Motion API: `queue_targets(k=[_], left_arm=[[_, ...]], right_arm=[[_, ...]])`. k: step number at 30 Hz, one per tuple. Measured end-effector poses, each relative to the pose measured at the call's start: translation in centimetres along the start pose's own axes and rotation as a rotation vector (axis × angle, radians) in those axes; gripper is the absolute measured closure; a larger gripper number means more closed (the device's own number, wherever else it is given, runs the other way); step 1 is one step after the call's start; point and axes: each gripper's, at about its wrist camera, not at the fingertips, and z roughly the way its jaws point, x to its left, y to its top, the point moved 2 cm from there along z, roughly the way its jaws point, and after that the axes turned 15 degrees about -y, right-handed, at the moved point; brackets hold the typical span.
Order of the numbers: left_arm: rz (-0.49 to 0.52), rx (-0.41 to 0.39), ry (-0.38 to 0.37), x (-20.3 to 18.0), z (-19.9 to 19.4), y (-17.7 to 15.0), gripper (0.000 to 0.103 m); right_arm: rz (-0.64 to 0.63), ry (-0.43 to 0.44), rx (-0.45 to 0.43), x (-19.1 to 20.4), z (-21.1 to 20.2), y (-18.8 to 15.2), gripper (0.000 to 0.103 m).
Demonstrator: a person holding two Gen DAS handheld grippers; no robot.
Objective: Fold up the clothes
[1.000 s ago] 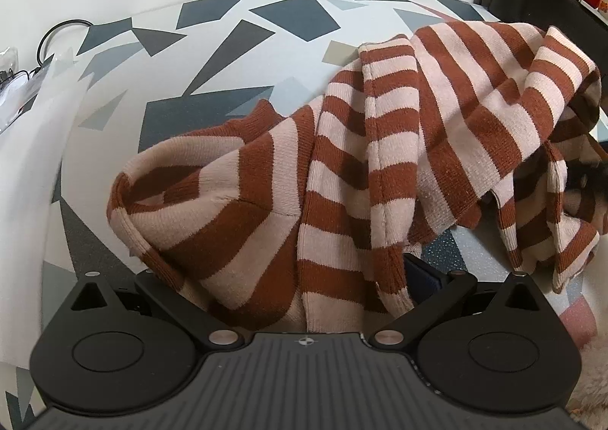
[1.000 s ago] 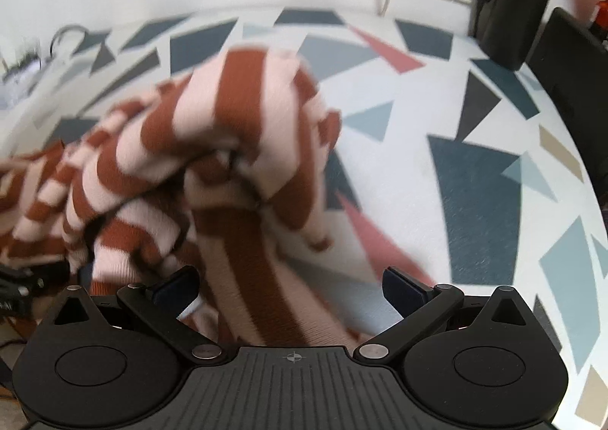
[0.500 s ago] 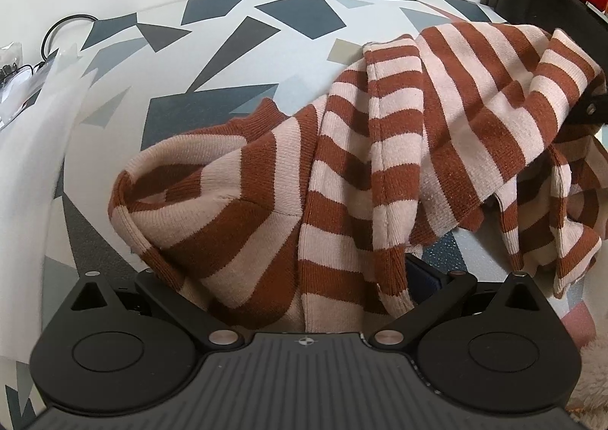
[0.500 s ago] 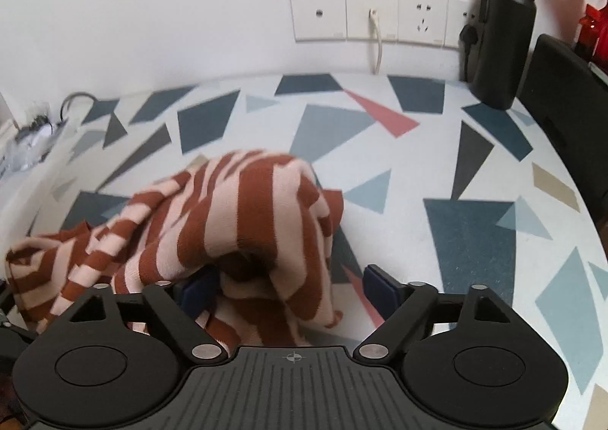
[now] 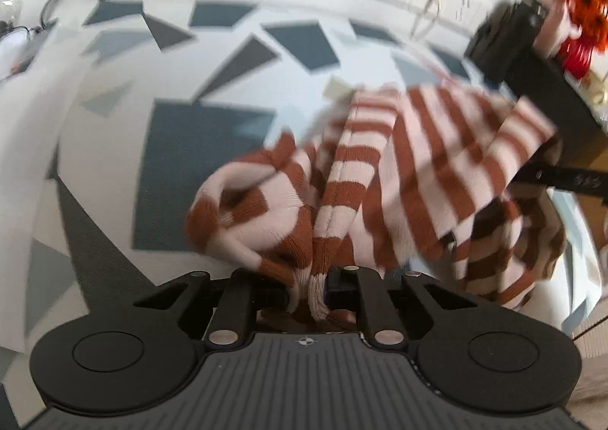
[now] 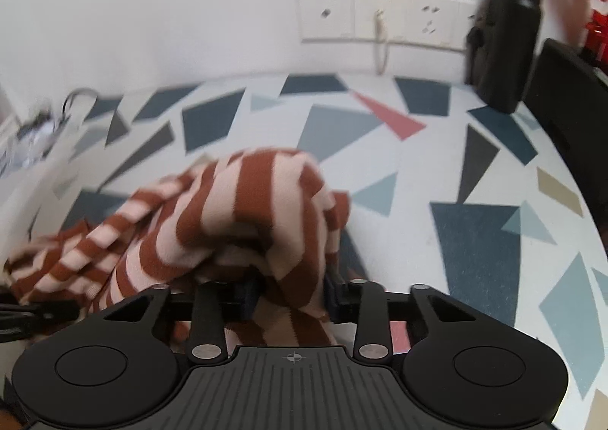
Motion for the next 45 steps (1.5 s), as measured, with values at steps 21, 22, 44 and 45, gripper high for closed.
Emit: queue_targets(k=[21, 22, 44, 45], left_arm=[[0.029, -0.073, 0.111, 2.7, 1.0, 4.5, 0.081], [0.028, -0.069, 0.111, 2.7, 1.1, 4.4, 0.081], [-0.076, -0.110, 0.142, 4.9, 0.1, 2.7, 0.080], [-0.077, -0.111, 0.145, 5.0, 0.1, 2.7, 0.080]], right_arm=[[0.034, 0.033, 0.039, -3.0, -2.3, -1.8, 0.048], [0.028, 0.045, 0.044, -3.2, -2.8, -1.8, 0.048], [-0.102, 0.087, 0.217, -1.6, 0.4, -5.9, 0.096], [-0.073, 0.055, 0.222, -2.8, 0.7, -5.8, 0.096]])
